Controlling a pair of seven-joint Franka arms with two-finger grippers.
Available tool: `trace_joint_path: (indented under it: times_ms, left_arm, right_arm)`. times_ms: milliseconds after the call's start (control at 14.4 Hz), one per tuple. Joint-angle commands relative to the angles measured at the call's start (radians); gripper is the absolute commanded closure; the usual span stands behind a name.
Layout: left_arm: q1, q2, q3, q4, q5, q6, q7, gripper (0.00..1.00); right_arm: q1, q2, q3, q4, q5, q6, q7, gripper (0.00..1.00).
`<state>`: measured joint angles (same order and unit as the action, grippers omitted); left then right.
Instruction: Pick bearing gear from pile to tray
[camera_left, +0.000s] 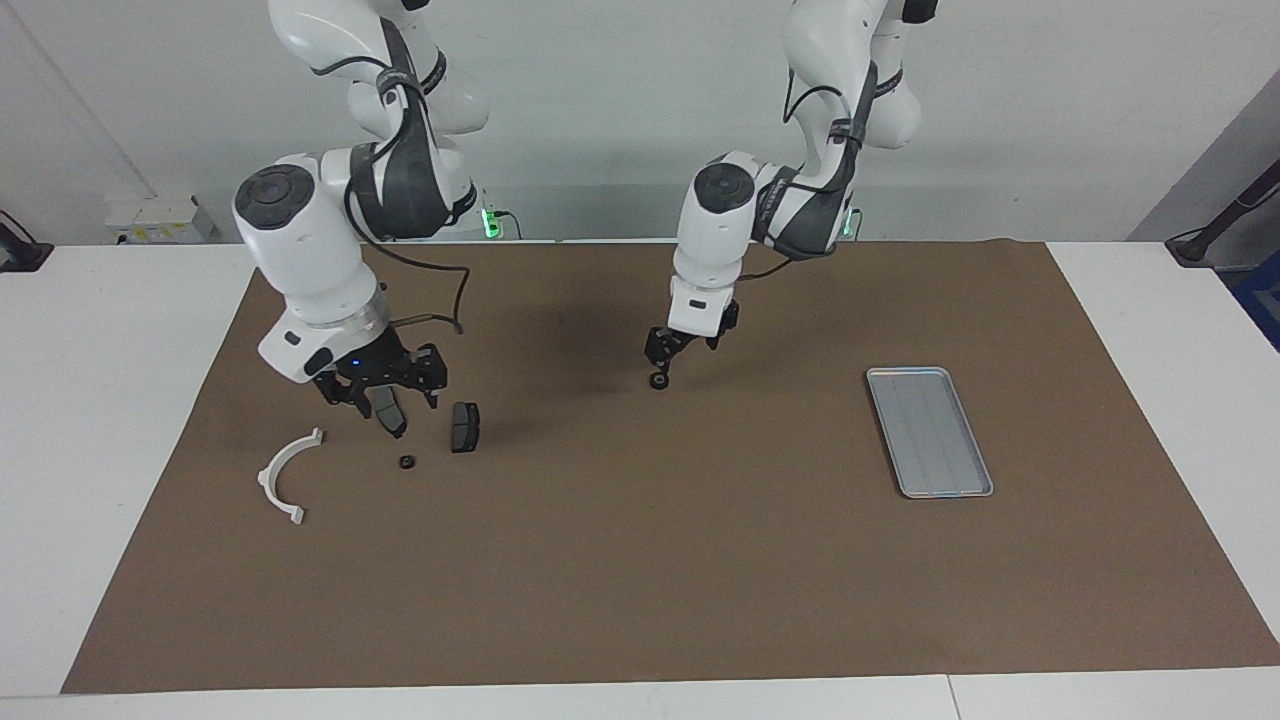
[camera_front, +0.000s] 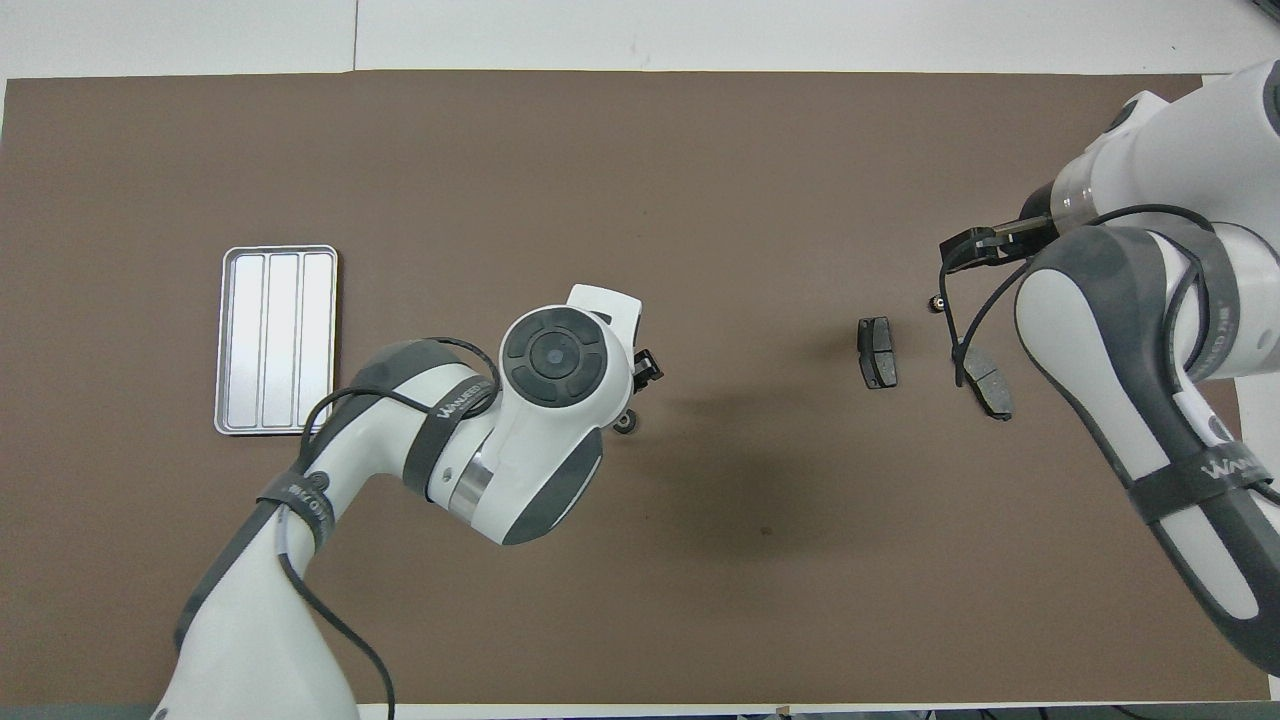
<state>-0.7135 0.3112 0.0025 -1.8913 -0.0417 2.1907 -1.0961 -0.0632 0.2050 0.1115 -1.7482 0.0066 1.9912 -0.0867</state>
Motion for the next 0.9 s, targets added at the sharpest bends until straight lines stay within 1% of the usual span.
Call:
trace_joint_path:
  times_ms: [0,139,208,554,762,831]
  left_arm:
    - [-0.023,0.028,0.017,0.024,0.029,0.035,-0.022,0.0]
    - [-0.023,0.066,0.017,0.02,0.031,0.081,-0.039,0.01]
    - [-0.024,0.068,0.017,0.011,0.031,0.084,-0.045,0.06]
    - [-0.041,0.06,0.016,-0.034,0.032,0.101,-0.042,0.06]
    - [-0.056,0.054,0.016,-0.052,0.032,0.106,-0.047,0.06]
    - [-0.06,0.052,0.016,-0.061,0.031,0.112,-0.05,0.06]
  right_arm:
    - [-0.004,-0.01,0.016,-0.039,0.001,0.021,-0.012,0.14]
    - [-0.007,0.008,0.016,-0.053,0.001,0.061,-0.012,0.14]
    - [-0.009,0.022,0.016,-0.057,0.001,0.076,-0.011,0.14]
    - [-0.017,0.088,0.014,-0.057,-0.011,0.121,-0.024,0.16]
    - [-0.043,0.123,0.014,-0.077,-0.011,0.155,-0.068,0.18]
    - [-0.044,0.122,0.016,-0.097,-0.011,0.178,-0.073,0.19]
